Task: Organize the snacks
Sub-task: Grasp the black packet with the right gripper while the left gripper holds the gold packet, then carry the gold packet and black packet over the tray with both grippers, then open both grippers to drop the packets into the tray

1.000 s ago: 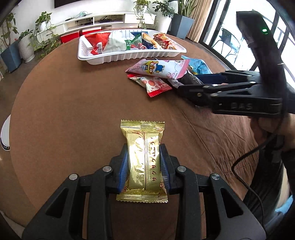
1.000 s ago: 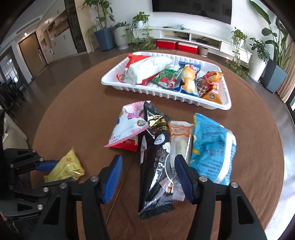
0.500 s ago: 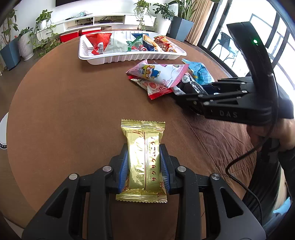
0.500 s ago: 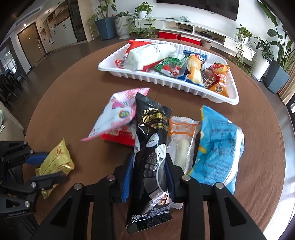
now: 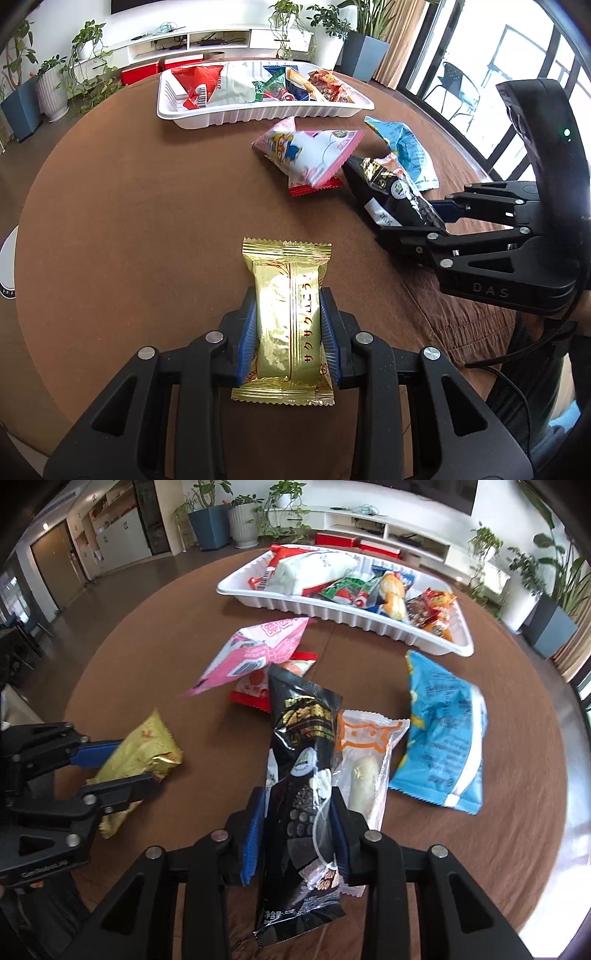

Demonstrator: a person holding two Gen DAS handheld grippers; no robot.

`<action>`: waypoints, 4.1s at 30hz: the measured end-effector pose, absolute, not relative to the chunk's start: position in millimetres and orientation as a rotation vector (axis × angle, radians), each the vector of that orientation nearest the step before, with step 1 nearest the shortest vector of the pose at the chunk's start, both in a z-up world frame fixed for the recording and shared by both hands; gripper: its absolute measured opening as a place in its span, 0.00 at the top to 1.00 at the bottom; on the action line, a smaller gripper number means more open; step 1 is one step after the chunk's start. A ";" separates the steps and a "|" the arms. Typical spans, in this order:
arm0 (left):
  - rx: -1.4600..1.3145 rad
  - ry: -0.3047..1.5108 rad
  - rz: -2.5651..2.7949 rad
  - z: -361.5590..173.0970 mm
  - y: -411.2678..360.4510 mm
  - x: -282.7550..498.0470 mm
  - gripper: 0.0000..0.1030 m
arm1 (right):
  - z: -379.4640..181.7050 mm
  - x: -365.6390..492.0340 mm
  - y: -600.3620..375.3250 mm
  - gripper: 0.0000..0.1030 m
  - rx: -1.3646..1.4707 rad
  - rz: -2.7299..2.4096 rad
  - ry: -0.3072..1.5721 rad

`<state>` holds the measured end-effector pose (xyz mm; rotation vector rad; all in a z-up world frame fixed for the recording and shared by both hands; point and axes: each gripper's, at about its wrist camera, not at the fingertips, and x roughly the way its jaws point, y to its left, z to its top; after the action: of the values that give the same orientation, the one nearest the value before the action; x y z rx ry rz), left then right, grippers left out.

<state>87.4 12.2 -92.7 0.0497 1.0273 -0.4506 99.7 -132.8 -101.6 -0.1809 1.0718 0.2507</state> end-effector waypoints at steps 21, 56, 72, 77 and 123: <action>0.036 1.019 -0.453 -92.0 13.6 87.9 0.72 | -87.9 83.6 -164.9 0.74 0.047 0.317 1.021; -0.145 0.858 -0.460 1.5 59.7 149.8 0.72 | -21.0 84.7 -295.6 0.74 0.343 0.176 0.789; -0.124 0.805 -0.444 35.7 -4.5 279.6 0.72 | 17.3 225.9 -251.0 0.74 0.188 0.237 0.790; -0.103 0.846 -0.448 11.9 -32.8 313.6 0.72 | -3.1 264.0 -237.8 0.74 0.150 0.230 0.841; -0.027 0.872 -0.407 -56.6 -68.8 353.6 0.32 | -56.0 303.1 -211.5 0.57 0.038 0.201 0.943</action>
<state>353.6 -68.8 -56.6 -0.0270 0.8716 -0.4073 303.1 -211.5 -56.0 0.0383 0.9427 0.2009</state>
